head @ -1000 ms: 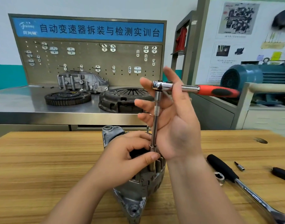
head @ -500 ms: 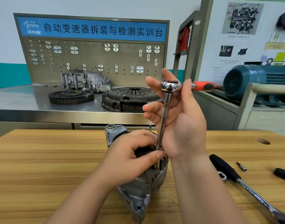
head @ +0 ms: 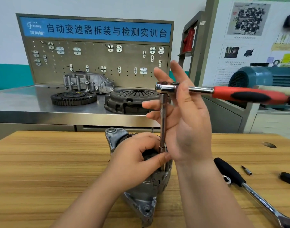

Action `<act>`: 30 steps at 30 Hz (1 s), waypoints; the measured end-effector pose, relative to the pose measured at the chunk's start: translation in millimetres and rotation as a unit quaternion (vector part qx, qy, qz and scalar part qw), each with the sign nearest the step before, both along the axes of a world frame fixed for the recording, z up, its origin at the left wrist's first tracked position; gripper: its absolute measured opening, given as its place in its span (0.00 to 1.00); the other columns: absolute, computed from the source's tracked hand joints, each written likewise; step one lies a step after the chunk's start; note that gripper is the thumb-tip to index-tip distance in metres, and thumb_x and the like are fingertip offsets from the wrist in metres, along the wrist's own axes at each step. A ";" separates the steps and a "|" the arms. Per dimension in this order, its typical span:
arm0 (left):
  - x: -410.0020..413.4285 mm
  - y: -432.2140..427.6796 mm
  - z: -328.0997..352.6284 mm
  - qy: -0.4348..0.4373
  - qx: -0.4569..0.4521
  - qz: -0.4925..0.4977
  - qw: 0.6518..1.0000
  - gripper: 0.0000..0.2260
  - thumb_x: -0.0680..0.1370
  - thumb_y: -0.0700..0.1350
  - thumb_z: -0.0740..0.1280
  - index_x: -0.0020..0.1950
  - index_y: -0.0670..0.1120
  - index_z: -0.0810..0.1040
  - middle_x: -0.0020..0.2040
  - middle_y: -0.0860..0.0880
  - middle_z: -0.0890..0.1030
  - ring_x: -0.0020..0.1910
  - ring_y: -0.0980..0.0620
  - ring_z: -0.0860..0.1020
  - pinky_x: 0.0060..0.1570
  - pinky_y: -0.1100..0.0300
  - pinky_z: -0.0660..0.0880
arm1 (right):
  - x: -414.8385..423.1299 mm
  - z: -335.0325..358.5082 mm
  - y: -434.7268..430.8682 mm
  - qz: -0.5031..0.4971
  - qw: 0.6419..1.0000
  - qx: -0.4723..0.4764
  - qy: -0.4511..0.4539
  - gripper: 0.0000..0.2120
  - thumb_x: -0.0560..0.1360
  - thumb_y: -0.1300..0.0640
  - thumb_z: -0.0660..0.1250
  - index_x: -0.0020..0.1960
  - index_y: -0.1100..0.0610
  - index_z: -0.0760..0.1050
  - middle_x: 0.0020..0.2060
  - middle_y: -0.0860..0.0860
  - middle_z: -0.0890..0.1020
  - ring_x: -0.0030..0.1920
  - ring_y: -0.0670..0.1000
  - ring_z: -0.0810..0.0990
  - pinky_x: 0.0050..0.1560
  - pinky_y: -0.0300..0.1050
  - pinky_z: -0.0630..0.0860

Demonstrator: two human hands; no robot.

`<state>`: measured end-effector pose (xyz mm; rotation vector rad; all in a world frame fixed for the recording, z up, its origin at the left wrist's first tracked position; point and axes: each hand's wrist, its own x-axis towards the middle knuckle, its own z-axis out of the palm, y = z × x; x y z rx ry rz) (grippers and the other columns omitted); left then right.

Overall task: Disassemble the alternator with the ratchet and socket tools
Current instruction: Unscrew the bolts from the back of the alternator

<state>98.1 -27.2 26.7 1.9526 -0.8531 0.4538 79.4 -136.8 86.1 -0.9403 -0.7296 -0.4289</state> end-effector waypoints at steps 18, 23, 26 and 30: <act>-0.7 -1.0 -0.3 0.017 0.003 0.013 1.000 0.24 0.66 0.63 0.65 0.45 0.44 0.84 0.48 0.57 0.83 0.50 0.57 0.80 0.50 0.52 0.77 | 2.0 -5.4 1.5 -0.238 0.961 -0.066 -0.120 0.11 0.75 0.52 0.66 0.55 0.40 0.79 0.58 0.47 0.79 0.54 0.52 0.79 0.47 0.51 0.80; -2.9 0.8 0.8 0.016 -0.002 0.009 1.000 0.20 0.67 0.60 0.66 0.44 0.45 0.84 0.47 0.57 0.82 0.50 0.56 0.80 0.48 0.52 0.77 | 1.5 -4.2 3.0 -0.100 0.994 0.001 -0.040 0.13 0.80 0.52 0.56 0.63 0.50 0.72 0.54 0.52 0.84 0.41 0.51 0.83 0.32 0.40 0.78; -3.9 3.1 2.2 0.036 -0.010 -0.020 0.999 0.18 0.68 0.55 0.68 0.46 0.43 0.85 0.49 0.54 0.83 0.52 0.54 0.80 0.52 0.51 0.77 | 1.4 -5.3 2.7 -0.092 0.996 0.012 -0.011 0.15 0.80 0.51 0.53 0.62 0.55 0.71 0.47 0.54 0.86 0.38 0.52 0.84 0.30 0.40 0.77; -3.4 6.5 4.1 0.057 -0.002 -0.026 0.998 0.11 0.70 0.47 0.72 0.45 0.40 0.85 0.50 0.52 0.83 0.52 0.55 0.80 0.54 0.52 0.76 | 0.5 -6.6 4.5 -0.140 0.990 -0.002 -0.029 0.11 0.80 0.53 0.58 0.59 0.49 0.74 0.49 0.54 0.84 0.40 0.51 0.83 0.31 0.40 0.77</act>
